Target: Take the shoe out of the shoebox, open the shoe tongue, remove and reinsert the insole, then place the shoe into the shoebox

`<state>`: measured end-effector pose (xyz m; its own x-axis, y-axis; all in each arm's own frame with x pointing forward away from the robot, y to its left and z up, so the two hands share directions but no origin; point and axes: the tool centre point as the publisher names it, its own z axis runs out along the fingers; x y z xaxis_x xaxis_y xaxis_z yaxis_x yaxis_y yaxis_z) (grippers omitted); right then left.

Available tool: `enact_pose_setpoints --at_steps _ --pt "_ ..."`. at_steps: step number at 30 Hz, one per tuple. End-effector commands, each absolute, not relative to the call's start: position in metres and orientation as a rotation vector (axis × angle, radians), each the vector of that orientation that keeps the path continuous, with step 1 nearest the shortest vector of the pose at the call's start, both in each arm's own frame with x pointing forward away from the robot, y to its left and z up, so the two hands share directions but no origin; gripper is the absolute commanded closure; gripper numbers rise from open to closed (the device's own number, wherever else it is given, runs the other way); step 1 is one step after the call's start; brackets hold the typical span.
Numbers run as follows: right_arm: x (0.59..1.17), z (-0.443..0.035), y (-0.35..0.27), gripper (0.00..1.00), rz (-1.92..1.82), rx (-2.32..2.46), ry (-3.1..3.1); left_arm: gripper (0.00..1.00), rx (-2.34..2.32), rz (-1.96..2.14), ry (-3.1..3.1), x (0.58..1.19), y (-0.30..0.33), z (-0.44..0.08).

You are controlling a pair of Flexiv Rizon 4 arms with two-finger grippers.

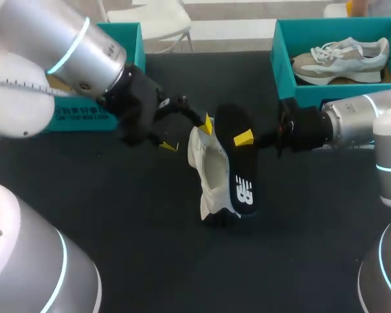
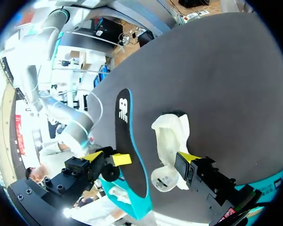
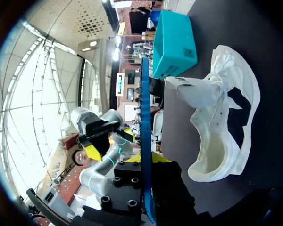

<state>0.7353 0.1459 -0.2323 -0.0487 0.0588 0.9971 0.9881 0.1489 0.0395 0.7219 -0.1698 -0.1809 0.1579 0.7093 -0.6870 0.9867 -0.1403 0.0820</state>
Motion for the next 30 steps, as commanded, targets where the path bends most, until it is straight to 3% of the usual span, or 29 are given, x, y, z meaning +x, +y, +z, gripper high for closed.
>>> enact_pose_setpoints --at_steps 1,30 --pt "0.734 -0.231 0.146 1.0 -1.101 -1.128 -1.356 0.0 1.689 -0.868 1.423 0.716 -0.162 -0.189" --pt "0.724 -0.23 0.156 1.0 -1.121 -1.118 -1.32 0.0 1.38 -1.0 1.327 0.723 -0.164 -0.195"
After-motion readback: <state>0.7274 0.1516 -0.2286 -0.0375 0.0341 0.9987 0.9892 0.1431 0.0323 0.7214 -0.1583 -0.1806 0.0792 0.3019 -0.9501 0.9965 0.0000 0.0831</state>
